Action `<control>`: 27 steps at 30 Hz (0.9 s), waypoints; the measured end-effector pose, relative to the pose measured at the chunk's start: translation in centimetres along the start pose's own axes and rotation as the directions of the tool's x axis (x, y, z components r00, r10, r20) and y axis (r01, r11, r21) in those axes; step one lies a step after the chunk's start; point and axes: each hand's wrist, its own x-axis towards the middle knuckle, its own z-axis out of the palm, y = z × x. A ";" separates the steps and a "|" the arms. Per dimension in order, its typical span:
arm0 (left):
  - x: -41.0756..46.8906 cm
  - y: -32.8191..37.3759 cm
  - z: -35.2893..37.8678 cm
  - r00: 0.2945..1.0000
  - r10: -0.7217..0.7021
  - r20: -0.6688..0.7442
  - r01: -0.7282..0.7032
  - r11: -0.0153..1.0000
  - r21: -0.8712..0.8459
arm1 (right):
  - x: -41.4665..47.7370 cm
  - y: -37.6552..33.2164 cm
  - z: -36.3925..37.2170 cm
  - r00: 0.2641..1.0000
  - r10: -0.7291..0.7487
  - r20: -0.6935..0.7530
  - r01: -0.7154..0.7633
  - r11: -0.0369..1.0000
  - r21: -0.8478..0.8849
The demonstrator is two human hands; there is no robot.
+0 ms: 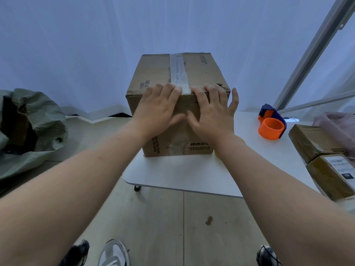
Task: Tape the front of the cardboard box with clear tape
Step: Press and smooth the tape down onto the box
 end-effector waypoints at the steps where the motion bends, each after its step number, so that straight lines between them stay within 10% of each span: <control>1: -0.1 -0.6 -0.3 1.000 0.007 -0.019 -0.007 1.000 0.000 | 0.3 -0.3 0.1 1.000 0.014 -0.021 -0.014 1.000 0.000; 7: -1.3 -0.9 1.7 0.965 -0.253 -0.069 0.251 0.968 -0.024 | 1.2 -1.1 1.5 0.996 0.025 -0.084 -0.027 0.999 -0.021; 20: -2.8 -0.4 2.9 0.988 -0.110 -0.112 0.126 0.981 0.148 | -0.5 0.4 3.7 0.982 -0.132 -0.135 0.086 0.949 -0.304; 27: -3.8 -2.6 2.4 0.968 -0.040 -0.249 0.020 0.996 -0.083 | 1.7 -1.8 1.8 0.981 -0.023 -0.190 0.004 0.995 -0.101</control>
